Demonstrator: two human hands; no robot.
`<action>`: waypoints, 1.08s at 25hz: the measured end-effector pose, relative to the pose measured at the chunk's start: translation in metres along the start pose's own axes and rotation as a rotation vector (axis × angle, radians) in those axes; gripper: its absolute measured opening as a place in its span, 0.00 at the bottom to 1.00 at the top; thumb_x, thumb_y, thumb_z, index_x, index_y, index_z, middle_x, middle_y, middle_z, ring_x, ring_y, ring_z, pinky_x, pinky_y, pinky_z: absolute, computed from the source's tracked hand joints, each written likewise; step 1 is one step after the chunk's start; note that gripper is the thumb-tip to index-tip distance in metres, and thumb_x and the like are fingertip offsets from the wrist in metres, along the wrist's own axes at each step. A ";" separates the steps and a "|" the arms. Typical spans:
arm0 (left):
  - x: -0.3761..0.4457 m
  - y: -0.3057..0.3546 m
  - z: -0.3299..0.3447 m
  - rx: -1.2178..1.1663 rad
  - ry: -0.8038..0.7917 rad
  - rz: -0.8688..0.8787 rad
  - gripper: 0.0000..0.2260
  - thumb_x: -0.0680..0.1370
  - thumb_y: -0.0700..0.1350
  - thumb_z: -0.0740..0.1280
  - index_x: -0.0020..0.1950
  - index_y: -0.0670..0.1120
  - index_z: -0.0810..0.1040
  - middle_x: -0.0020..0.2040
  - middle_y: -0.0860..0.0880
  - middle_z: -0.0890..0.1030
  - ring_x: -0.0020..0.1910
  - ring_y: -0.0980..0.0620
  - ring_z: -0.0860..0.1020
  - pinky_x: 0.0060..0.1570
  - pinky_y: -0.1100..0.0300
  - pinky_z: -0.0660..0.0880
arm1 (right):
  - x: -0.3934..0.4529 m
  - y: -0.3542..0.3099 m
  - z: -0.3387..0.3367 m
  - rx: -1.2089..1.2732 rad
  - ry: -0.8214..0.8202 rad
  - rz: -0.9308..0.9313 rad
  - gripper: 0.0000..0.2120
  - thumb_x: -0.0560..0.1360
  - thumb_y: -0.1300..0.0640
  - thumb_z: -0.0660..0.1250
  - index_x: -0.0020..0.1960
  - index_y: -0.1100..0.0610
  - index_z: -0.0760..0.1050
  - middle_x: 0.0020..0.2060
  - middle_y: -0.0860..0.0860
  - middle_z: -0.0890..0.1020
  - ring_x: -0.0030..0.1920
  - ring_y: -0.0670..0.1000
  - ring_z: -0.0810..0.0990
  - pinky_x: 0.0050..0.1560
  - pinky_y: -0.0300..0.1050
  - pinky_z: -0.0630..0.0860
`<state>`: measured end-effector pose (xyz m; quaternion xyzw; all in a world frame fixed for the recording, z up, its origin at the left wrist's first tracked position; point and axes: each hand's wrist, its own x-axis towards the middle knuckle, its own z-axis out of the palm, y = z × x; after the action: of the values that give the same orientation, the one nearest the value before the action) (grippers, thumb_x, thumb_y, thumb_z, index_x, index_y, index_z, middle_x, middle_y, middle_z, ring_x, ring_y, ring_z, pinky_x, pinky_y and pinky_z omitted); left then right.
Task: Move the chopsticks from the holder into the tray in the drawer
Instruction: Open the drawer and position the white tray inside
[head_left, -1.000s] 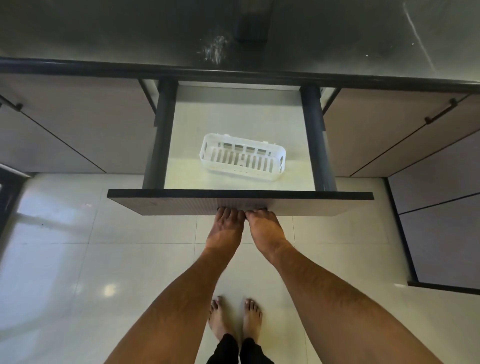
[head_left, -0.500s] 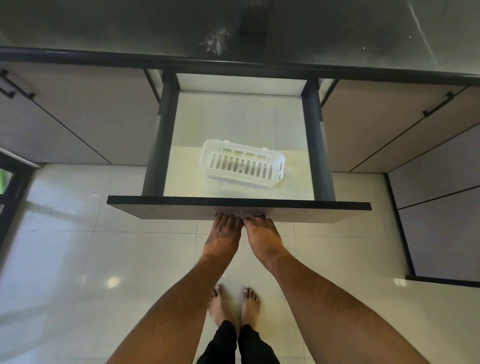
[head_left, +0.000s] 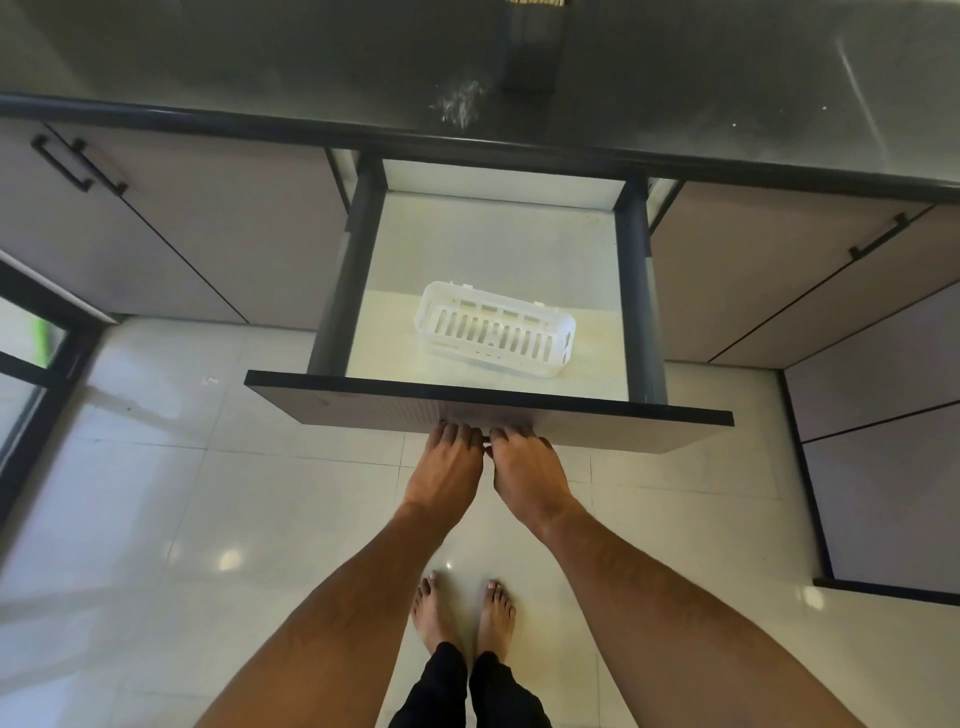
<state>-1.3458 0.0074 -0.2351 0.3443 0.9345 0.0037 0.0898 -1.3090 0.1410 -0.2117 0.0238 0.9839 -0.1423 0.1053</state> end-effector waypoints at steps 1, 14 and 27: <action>-0.004 -0.001 -0.006 -0.007 0.037 0.017 0.25 0.79 0.46 0.70 0.74 0.42 0.68 0.70 0.42 0.74 0.71 0.41 0.71 0.75 0.44 0.62 | -0.003 0.000 -0.005 0.002 0.053 -0.019 0.15 0.80 0.55 0.68 0.66 0.55 0.76 0.62 0.53 0.82 0.62 0.54 0.81 0.67 0.48 0.76; 0.059 -0.025 -0.114 0.022 0.415 0.008 0.05 0.80 0.39 0.64 0.54 0.41 0.77 0.49 0.44 0.80 0.48 0.46 0.77 0.60 0.51 0.73 | 0.039 0.031 -0.118 0.057 0.401 -0.113 0.05 0.79 0.66 0.66 0.52 0.63 0.80 0.46 0.58 0.84 0.46 0.55 0.81 0.46 0.45 0.80; 0.165 -0.097 -0.080 -0.628 0.200 -0.734 0.13 0.84 0.41 0.61 0.67 0.39 0.72 0.62 0.40 0.77 0.58 0.43 0.78 0.62 0.48 0.77 | 0.132 0.102 -0.077 0.491 0.038 0.628 0.13 0.82 0.58 0.64 0.64 0.64 0.72 0.59 0.60 0.80 0.57 0.61 0.81 0.30 0.34 0.63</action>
<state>-1.5450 0.0434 -0.1904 -0.0536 0.9519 0.2864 0.0947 -1.4459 0.2627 -0.1958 0.3506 0.8673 -0.3337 0.1168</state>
